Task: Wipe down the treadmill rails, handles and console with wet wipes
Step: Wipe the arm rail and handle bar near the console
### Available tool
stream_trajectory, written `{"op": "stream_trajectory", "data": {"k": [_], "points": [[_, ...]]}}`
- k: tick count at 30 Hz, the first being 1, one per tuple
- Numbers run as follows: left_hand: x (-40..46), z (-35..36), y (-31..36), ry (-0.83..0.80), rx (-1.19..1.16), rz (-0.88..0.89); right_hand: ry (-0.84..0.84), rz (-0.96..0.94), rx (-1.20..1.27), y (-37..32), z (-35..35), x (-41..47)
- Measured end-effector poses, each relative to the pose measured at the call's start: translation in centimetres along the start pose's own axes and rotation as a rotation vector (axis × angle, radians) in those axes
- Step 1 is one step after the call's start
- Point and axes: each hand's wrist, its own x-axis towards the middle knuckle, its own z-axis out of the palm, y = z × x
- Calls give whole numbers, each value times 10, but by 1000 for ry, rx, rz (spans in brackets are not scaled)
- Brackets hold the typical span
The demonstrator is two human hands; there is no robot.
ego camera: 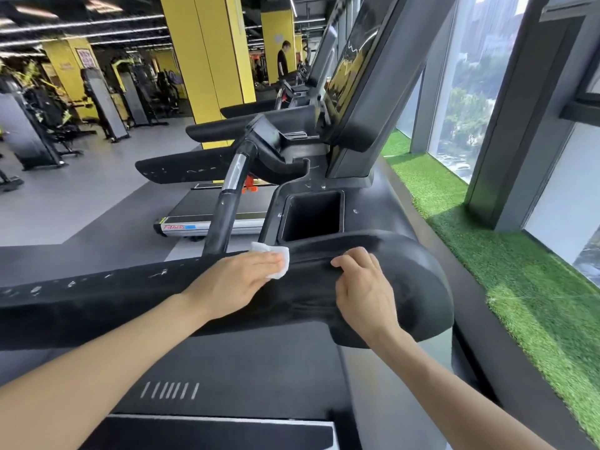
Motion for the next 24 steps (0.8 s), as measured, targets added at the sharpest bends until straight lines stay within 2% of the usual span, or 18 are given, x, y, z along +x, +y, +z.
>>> {"op": "stream_trajectory", "data": {"k": [7, 10, 14, 18, 24], "points": [[46, 16, 34, -20, -52, 31, -8, -20, 12, -9, 5, -1], [26, 10, 18, 9, -50, -7, 12, -60, 15, -14, 11, -2], [-23, -8, -10, 72, -24, -156, 24, -88, 3, -19, 19, -3], [-16, -9, -3, 48, 37, -131, 38, -112, 9, -24, 24, -3], [9, -2, 15, 9, -5, -126, 20, -147, 7, -32, 28, -1]]}}
